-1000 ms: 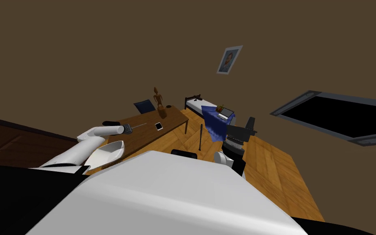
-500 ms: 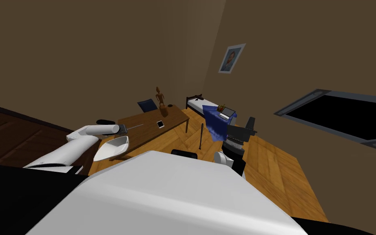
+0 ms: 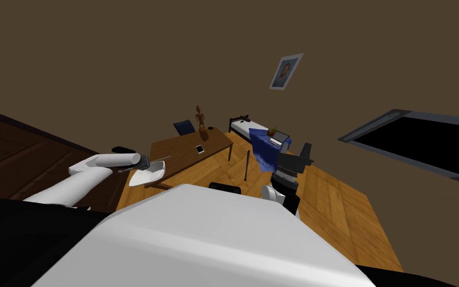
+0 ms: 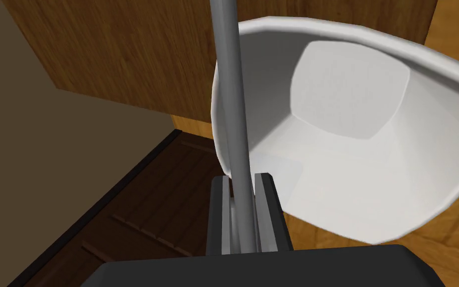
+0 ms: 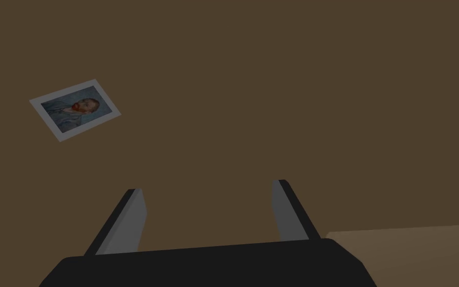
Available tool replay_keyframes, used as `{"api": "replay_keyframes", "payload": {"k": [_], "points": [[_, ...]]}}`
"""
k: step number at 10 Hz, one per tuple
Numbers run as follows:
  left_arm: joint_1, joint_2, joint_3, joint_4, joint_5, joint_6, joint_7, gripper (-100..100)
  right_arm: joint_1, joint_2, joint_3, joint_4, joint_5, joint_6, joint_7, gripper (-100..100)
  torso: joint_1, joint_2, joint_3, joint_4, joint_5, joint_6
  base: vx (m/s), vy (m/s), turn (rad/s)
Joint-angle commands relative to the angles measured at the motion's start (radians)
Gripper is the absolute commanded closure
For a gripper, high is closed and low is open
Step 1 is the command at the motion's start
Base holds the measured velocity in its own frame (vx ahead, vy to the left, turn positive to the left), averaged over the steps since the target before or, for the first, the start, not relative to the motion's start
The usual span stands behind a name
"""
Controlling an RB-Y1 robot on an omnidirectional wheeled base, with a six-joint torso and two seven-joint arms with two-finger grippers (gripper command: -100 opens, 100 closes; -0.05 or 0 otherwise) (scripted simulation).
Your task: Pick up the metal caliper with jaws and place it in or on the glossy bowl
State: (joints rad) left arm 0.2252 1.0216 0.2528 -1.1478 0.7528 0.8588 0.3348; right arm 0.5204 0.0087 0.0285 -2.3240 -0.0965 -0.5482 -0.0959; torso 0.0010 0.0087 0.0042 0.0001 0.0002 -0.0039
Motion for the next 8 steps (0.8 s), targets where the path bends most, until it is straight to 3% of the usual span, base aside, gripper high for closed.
{"api": "replay_keyframes", "payload": {"k": [1,2,3,7,8], "points": [[0.001,0.015,-0.004,0.013,0.009,0.028,-0.004,100,0.0,0.0,0.0,0.0,0.0,0.0,0.0,0,0.0,0.0,0.0,0.0,0.0,0.0,-0.115,0.014,0.044],[0.005,0.01,0.0,0.001,0.006,0.02,0.0,100,0.0,0.0,0.0,0.0,0.0,0.0,0.0,0,0.0,0.0,0.0,0.0,-0.001,0.001,-0.052,0.01,0.022],[0.007,0.011,-0.001,0.002,0.006,0.025,0.001,-100,0.0,0.0,0.0,0.0,0.0,0.0,0.0,0,-0.001,-0.004,-0.002,0.0,-0.001,0.002,-0.012,0.002,0.004],[0.007,0.011,-0.001,0.003,0.006,0.025,0.0,-100,0.0,0.0,0.0,0.0,0.0,0.0,0.0,0,-0.002,-0.01,-0.005,-0.002,-0.001,0.003,-0.001,0.0,0.0],[0.007,0.011,-0.001,0.003,0.006,0.025,0.0,0,0.0,0.0,0.0,0.0,0.0,0.0,0.0,0,-0.002,-0.01,-0.005,-0.002,-0.001,0.003,0.0,0.0,0.0]]}}
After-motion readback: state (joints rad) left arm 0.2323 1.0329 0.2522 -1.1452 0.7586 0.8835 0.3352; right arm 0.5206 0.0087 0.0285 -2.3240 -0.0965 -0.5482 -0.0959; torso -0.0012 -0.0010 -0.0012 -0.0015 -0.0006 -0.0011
